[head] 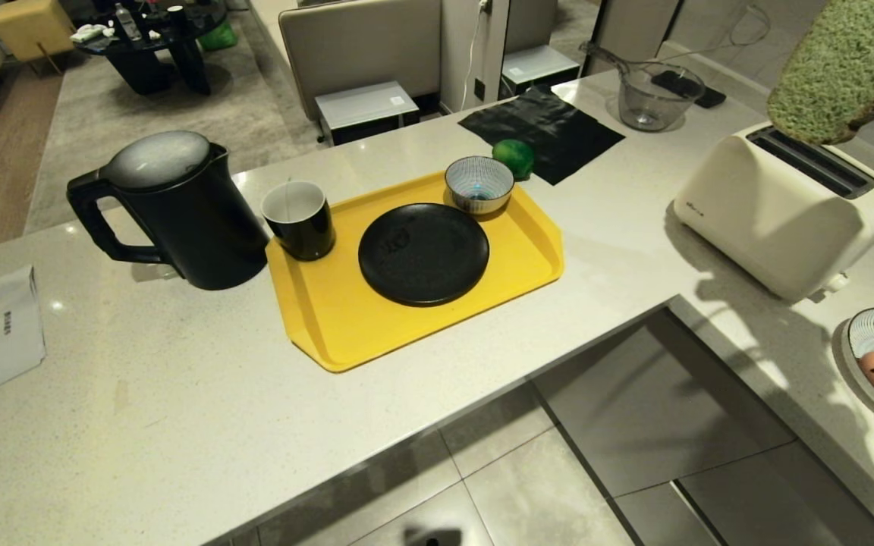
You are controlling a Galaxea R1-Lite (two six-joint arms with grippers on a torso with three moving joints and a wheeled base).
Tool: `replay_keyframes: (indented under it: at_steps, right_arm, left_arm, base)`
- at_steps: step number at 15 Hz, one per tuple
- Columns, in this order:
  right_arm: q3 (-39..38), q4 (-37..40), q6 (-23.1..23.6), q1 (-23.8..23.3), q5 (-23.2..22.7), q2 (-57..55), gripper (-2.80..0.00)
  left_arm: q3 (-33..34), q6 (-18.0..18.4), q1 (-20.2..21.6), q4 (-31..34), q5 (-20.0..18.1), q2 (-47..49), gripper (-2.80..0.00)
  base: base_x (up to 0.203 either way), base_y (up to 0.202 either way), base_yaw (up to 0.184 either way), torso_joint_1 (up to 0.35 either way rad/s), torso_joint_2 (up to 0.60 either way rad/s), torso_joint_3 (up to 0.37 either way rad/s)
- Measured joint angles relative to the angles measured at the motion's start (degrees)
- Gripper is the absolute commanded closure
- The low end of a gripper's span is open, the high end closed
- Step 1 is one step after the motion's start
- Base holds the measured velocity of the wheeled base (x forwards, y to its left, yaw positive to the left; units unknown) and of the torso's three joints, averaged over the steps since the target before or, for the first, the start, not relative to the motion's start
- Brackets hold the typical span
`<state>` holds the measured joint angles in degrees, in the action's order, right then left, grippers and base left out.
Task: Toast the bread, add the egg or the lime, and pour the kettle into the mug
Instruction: Put the baked bread on a plate
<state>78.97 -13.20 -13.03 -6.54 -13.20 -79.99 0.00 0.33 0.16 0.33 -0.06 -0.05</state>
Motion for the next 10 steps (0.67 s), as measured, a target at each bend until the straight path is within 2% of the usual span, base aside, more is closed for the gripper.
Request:
replay_keyframes:
  at_steps: [2,5,10]
  right_arm:
    - [-2.93,3.31,-2.09,4.99,2.25,2.56,0.0]
    - [-6.15,8.37,-5.9,11.82,2.76,6.28,0.0]
    - [-9.79,10.15,-6.87,14.04,2.83,8.53,0.0]
  left_arm:
    - [0.0,0.02,0.0,0.0,-0.03,0.0,0.0]
    - [0.0,0.03,0.0,0.01,-0.04,0.0,0.0]
    - [0.0,0.02,0.0,0.02,-0.04,0.0,0.0]
  base:
    - [0.0,0.0,0.0,0.0,0.0,0.0]
    - [0.0,0.0,0.0,0.0,0.0,0.0]
    - [0.0,0.0,0.0,0.0,0.0,0.0]
